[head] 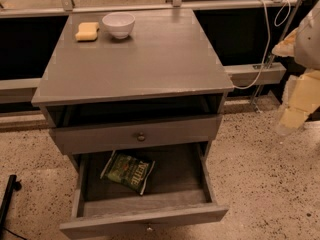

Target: Pick green jalapeno chip bag from middle drawer and place on counter

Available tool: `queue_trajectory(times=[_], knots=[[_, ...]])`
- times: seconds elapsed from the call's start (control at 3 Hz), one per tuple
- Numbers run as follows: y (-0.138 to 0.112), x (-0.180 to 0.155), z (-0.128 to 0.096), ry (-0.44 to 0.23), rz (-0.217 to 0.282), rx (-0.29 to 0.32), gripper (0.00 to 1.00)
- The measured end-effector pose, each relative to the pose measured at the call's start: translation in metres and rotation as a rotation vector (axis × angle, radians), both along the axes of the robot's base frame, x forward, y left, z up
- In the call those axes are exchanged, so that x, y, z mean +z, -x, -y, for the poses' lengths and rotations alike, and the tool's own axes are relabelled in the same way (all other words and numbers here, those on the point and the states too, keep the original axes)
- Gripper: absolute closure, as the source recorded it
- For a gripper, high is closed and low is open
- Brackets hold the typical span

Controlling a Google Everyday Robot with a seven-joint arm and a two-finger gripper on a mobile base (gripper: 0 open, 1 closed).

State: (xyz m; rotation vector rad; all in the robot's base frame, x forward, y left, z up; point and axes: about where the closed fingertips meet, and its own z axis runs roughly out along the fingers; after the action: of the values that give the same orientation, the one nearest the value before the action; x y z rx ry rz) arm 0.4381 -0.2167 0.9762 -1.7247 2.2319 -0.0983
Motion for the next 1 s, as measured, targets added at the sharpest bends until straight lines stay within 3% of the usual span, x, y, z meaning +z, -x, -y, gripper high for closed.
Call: queue_trajectory(times=[0.33,0.67,1.0], knots=[[-0.002,-0.004,-0.005,-0.022,0.008,0.005,0.00],[-0.012,-0.040,-0.032,-0.158,0.019,0.034,0.00],[0.006,-0.116,-0.099,-0.387,-0.019,0.115,0.00]])
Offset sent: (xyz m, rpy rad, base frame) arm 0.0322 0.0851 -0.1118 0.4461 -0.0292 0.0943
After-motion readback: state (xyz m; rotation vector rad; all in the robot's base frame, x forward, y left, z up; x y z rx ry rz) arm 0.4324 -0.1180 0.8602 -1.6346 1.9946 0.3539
